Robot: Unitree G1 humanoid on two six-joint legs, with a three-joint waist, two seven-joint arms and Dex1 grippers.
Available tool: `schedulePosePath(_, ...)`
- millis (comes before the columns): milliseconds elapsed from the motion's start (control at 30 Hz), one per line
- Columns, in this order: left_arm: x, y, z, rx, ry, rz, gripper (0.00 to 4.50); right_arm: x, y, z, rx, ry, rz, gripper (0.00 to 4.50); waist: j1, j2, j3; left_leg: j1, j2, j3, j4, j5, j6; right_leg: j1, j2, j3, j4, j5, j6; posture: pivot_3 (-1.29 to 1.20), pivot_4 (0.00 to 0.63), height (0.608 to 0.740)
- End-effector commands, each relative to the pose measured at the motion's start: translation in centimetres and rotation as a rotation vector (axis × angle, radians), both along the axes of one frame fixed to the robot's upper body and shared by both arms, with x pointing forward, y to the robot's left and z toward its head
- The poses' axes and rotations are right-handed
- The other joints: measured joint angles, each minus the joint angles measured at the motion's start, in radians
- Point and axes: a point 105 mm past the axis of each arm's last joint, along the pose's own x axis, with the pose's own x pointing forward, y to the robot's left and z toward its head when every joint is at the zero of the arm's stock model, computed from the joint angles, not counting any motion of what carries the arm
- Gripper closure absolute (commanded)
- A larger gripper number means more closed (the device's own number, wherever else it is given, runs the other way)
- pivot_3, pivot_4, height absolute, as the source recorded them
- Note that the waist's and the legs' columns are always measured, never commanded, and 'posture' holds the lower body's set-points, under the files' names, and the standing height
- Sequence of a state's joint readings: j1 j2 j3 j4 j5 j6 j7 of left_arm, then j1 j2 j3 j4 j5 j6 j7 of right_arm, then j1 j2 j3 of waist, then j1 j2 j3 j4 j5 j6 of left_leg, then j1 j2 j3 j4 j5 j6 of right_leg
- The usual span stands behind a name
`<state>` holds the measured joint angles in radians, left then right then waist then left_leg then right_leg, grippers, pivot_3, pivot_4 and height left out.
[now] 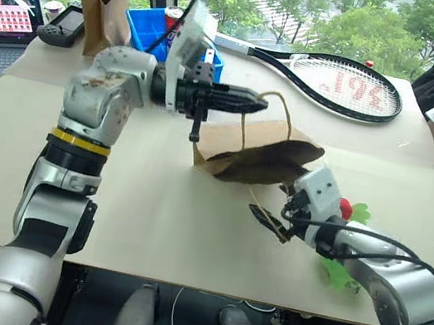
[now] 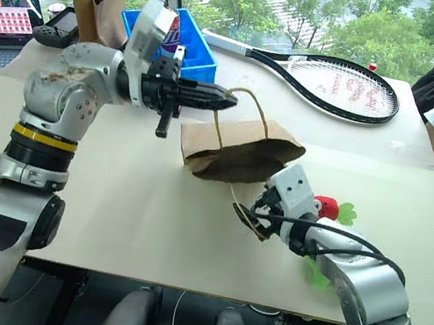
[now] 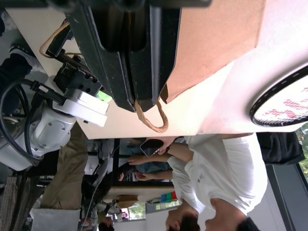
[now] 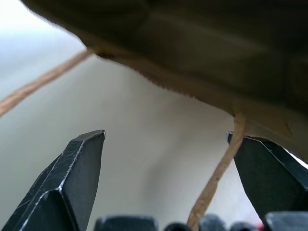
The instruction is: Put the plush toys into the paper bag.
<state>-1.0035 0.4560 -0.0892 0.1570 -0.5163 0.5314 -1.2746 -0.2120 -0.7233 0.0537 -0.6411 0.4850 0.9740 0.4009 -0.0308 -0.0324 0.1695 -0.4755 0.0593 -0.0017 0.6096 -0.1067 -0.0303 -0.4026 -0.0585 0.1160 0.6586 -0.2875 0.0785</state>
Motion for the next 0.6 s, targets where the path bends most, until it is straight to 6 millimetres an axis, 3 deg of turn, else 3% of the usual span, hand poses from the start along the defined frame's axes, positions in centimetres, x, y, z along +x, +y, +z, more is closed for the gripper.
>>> schedulePosePath(33, -1.0, -0.6, 0.4, -0.022, -0.01, -0.019, 4.5, -0.4, -1.2, 1.8, -0.016, -0.071, -0.047, 0.02, 0.001, 0.0, 0.0, 0.0, 0.0, 0.0, 0.001, 0.0, 0.0, 0.0, 0.0, 0.0, 0.002, 0.0, 0.0, 0.0, 0.15, 0.74)
schedulePosePath(167, -1.8, -1.4, -0.3, -0.039, 0.039, -0.043, 4.5, -0.6, -3.2, 3.4, 0.087, -0.129, -0.16, 0.02, 0.0, 0.0, 0.0, 0.001, 0.0, 0.0, 0.002, 0.002, 0.001, 0.0, 0.001, 0.0, 0.004, 0.0, 0.0, 0.0, 0.15, 0.74)
schedulePosePath(267, -2.0, -1.6, -0.6, -0.046, 0.056, -0.045, 4.5, -0.9, -3.5, 4.1, 0.206, -0.161, -0.209, 0.02, 0.0, 0.0, 0.0, 0.002, 0.0, 0.0, 0.002, 0.002, 0.002, 0.001, 0.001, 0.0, 0.004, 0.0, 0.0, 0.0, 0.15, 0.74)
schedulePosePath(467, -2.2, -2.1, -1.2, -0.037, 0.086, -0.061, 4.5, -0.7, -3.0, 3.3, 0.494, -0.16, -0.329, 0.02, -0.007, 0.0, 0.0, 0.003, 0.0, -0.001, 0.002, 0.002, 0.002, 0.001, 0.001, 0.001, 0.005, 0.0, 0.0, 0.0, 0.15, 0.74)
schedulePosePath(600, -2.1, -2.4, -1.3, -0.034, 0.086, -0.064, 4.5, -0.7, -1.7, 5.2, 0.765, -0.218, -0.316, 0.02, -0.012, 0.0, 0.0, 0.003, 0.0, -0.001, 0.002, 0.002, 0.002, 0.0, 0.001, 0.001, 0.005, 0.0, 0.0, 0.0, 0.15, 0.74)
